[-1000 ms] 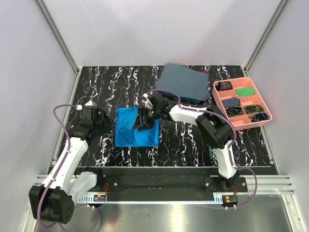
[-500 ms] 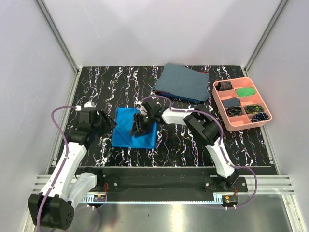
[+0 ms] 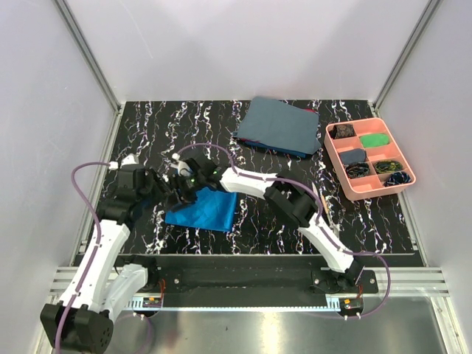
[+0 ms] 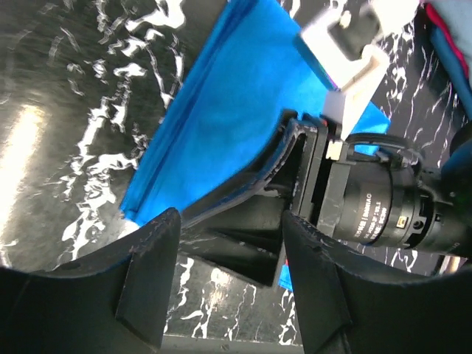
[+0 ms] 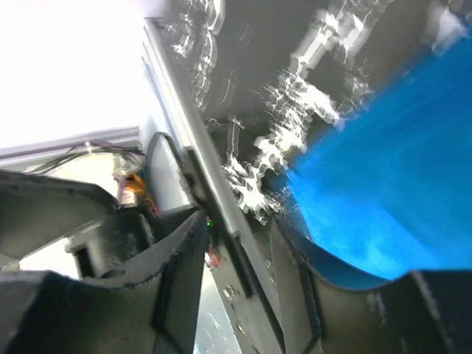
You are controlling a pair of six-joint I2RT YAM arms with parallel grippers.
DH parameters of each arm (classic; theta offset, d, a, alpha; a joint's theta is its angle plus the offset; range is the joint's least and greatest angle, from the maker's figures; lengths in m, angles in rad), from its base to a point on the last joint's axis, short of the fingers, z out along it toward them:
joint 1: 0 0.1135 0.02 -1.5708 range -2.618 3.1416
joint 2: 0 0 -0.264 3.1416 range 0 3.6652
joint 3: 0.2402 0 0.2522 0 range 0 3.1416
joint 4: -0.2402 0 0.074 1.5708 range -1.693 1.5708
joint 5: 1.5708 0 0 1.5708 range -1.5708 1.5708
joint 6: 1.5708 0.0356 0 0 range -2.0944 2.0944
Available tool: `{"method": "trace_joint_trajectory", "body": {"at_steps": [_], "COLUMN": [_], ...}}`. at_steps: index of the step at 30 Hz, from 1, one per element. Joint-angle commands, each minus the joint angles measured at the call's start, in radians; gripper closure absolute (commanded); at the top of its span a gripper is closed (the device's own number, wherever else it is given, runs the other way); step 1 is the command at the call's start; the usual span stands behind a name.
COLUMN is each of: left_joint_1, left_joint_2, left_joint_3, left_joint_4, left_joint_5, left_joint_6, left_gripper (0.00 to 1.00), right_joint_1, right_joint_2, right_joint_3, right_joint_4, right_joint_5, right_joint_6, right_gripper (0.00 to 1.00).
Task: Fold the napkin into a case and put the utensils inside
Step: Fold the square-folded napkin at the center of the board, then rotate the square-folded napkin at the center of the board.
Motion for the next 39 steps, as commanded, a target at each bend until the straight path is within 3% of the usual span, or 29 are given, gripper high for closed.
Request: {"method": "trace_joint_trajectory", "body": {"at_steps": [1, 4, 8, 14, 18, 21, 26, 33, 39], "left_joint_1": [0.002, 0.008, 0.014, 0.017, 0.019, 0.019, 0.017, 0.003, -0.014], "left_joint_2": [-0.049, -0.072, -0.072, 0.13, 0.36, 0.417, 0.511, 0.496, 0.29], "left_joint_3": [0.104, 0.148, 0.165, 0.122, 0.134, 0.092, 0.004, -0.193, -0.348], "left_joint_4": [-0.063, -0.107, -0.081, 0.057, 0.074, 0.139, 0.209, 0.342, 0.368], "left_joint_5": [-0.136, -0.192, -0.182, 0.002, 0.038, 0.006, -0.013, -0.024, 0.001], "left_joint_6": [0.011, 0.005, 0.032, 0.086, 0.112, 0.114, 0.091, -0.021, -0.122], "left_gripper": [0.38, 0.37, 0.37, 0.37, 0.34, 0.32, 0.33, 0.39, 0.48], "right_joint_1": [0.025, -0.006, -0.064, -0.112, -0.109, -0.109, -0.112, -0.147, -0.228], "right_joint_2": [0.039, -0.034, -0.212, -0.436, -0.481, -0.487, -0.481, -0.47, -0.438], "right_joint_3": [0.135, 0.051, -0.192, -0.496, -0.606, -0.667, -0.722, -0.796, -0.81], "right_joint_4": [0.031, 0.031, 0.009, -0.068, -0.023, 0.02, 0.051, 0.051, 0.023], "right_joint_5": [-0.111, -0.078, -0.021, 0.078, 0.053, 0.045, 0.074, 0.142, 0.197], "right_joint_6": [0.066, 0.037, -0.015, -0.115, -0.107, -0.095, -0.104, -0.133, -0.193], "right_gripper": [0.52, 0.52, 0.52, 0.53, 0.61, 0.68, 0.71, 0.72, 0.72]}}
